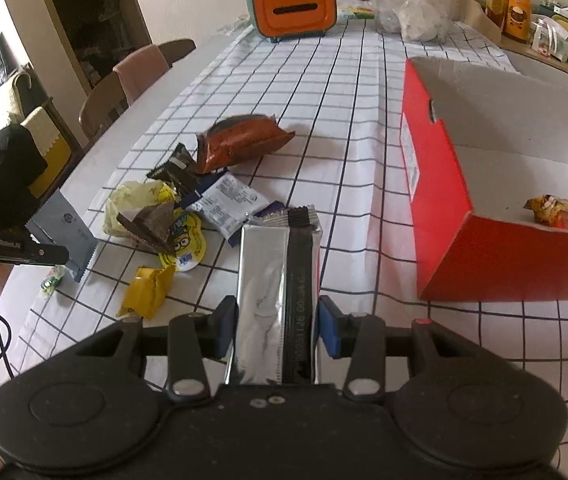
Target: Organize snacks
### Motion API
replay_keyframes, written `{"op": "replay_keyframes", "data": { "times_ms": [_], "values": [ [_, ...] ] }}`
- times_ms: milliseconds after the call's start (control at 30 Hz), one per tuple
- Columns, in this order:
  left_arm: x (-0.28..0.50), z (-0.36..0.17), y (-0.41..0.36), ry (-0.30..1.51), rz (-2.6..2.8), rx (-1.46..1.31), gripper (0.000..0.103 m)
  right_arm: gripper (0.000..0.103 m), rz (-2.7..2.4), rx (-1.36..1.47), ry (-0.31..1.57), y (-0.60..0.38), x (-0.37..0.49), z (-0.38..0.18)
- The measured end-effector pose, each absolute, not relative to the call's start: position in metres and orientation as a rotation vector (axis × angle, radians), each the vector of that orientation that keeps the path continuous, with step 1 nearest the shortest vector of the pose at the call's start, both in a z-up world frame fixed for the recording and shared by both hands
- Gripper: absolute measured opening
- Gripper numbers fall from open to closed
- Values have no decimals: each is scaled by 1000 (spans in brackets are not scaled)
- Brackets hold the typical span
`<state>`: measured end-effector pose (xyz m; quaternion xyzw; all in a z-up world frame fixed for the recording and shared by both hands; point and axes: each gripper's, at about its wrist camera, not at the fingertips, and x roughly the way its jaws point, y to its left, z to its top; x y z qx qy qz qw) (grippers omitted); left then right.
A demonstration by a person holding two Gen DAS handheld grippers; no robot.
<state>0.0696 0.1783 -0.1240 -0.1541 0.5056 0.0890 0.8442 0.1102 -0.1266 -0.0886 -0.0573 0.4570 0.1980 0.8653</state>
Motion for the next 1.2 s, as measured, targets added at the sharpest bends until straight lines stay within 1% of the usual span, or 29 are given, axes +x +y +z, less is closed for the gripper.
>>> {"op": "replay_keyframes", "data": {
  "times_ms": [233,267,300,367,533,833,900,967,1033,1100,1133,1167,1200],
  "values": [
    [72,-108,157,1055,154,-281,12,42,414,-89,902,-148,107,-62],
    [72,-106,153,1054,148,-281,12,42,413,-81,897,-152,108,-58],
    [72,-104,149,1053,143,-279,6,42,412,-76,892,-157,108,-55],
    [72,-98,141,1051,129,-269,5,42,410,-66,883,-165,107,-49],
    [74,-92,123,1050,130,-221,5,42,407,-49,870,-187,109,-39],
    [70,-96,130,1074,199,-296,6,42,444,-9,880,-204,100,-39],
    [72,-100,133,1081,226,-308,7,42,449,2,883,-204,98,-40],
    [75,-105,137,1095,247,-328,12,42,455,12,890,-203,98,-42],
    [78,-110,141,1109,265,-354,19,42,456,13,895,-202,97,-44],
    [82,-113,146,1127,284,-380,39,42,458,21,899,-201,97,-45],
    [84,-115,148,1132,291,-392,45,42,461,23,901,-201,96,-45],
    [86,-115,150,1133,301,-404,59,42,460,27,902,-201,96,-46],
    [87,-117,152,1133,320,-414,67,42,460,31,902,-201,96,-46]
  ]
}}
